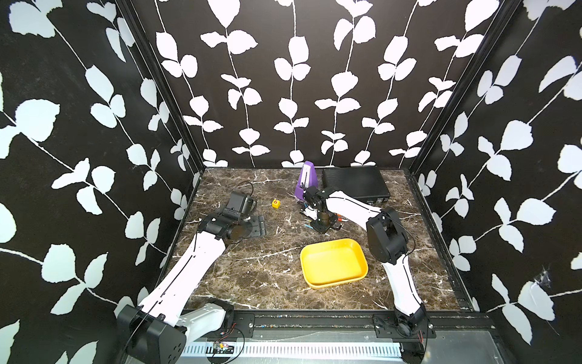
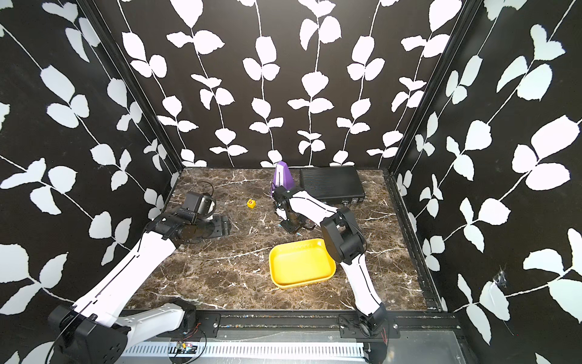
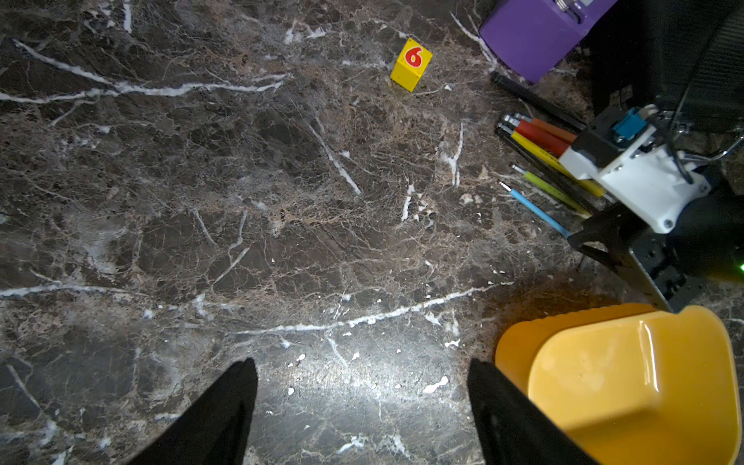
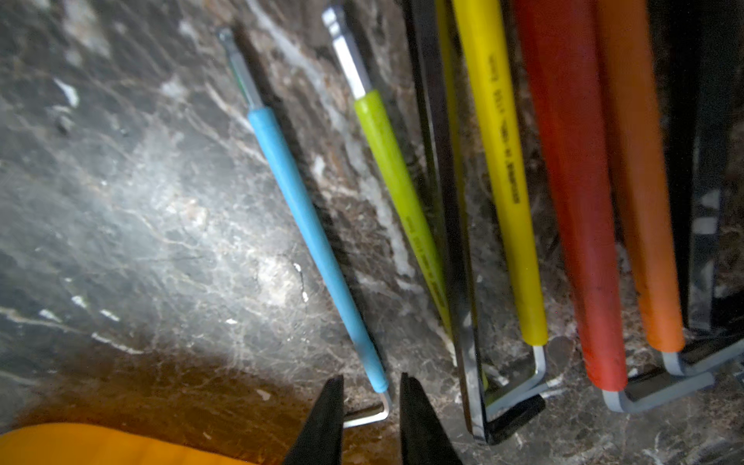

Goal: Put the hex key on the desktop into the storage box
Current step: Pick up the Allen key from the center of the board.

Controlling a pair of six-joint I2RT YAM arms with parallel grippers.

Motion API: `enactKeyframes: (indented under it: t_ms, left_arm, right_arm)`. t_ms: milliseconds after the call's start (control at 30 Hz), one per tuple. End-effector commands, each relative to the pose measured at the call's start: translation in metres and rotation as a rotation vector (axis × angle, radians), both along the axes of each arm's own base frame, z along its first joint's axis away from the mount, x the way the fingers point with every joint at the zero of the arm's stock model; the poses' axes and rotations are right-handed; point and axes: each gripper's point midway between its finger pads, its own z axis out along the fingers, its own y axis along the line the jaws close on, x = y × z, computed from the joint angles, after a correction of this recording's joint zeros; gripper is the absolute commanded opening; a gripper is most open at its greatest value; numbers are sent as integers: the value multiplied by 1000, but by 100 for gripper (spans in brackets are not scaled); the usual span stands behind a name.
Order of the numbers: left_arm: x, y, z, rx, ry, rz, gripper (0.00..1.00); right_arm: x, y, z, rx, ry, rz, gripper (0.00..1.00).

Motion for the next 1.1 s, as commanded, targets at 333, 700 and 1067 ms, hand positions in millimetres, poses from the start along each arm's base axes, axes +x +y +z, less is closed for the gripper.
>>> enactKeyframes:
  t_ms: [333,700,1067]
  left_arm:
    - [-2,2,11,25,6,-10,83]
    - [-7,4,11,24,23,-2,83]
    - [-10,6,13,28,15,-3,83]
  right_arm:
    - [-16,-2,-37,-39,90,27,20]
    - [-17,-16,-47,-115,58,69,1]
    - [1,14,8,-48,-134,155,0]
